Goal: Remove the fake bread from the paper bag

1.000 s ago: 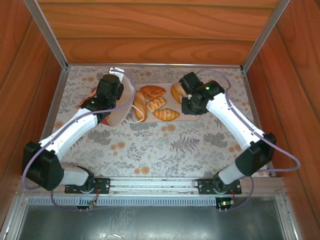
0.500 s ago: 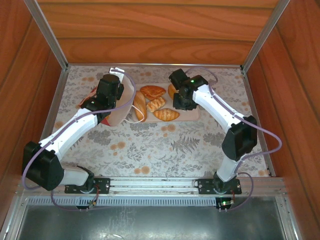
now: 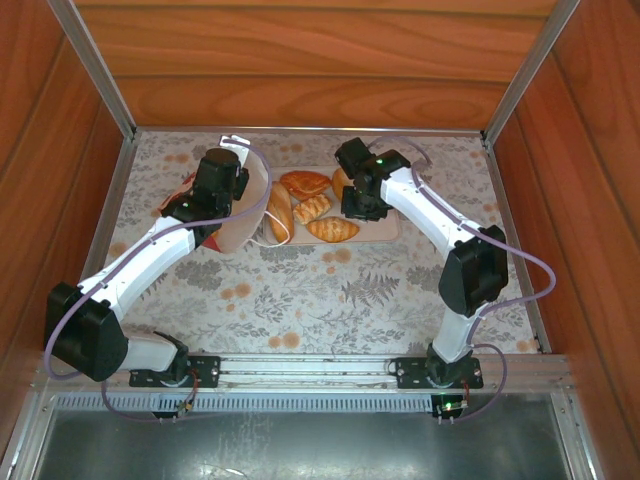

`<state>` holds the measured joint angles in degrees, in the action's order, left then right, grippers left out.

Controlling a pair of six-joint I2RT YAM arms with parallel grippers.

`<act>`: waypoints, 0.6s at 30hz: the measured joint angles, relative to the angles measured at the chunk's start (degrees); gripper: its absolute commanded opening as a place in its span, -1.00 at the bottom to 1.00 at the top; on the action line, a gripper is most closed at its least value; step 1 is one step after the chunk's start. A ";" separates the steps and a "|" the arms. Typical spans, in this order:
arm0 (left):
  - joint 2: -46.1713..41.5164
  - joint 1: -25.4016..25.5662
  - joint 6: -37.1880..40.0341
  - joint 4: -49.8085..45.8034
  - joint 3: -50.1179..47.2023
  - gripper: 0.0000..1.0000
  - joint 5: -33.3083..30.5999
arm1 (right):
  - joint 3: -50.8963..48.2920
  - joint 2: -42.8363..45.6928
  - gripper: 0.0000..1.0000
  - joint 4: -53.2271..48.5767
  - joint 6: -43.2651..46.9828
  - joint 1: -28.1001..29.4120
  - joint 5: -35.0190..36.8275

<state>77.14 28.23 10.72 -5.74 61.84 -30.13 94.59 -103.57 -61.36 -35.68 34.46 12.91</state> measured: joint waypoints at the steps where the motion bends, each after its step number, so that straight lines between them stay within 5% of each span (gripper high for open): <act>1: 0.00 0.00 0.00 0.00 0.00 -1.00 0.00 | 0.00 0.00 -0.39 0.02 -0.04 -0.02 -0.28; 18: 0.00 0.00 -0.02 0.11 0.00 -1.00 0.04 | -0.02 0.02 -0.35 -1.44 -0.31 0.46 -2.34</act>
<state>77.14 28.23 10.70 -5.63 61.84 -30.09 94.56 -103.55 -62.81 -35.99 34.92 10.57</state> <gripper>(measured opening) 0.047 0.346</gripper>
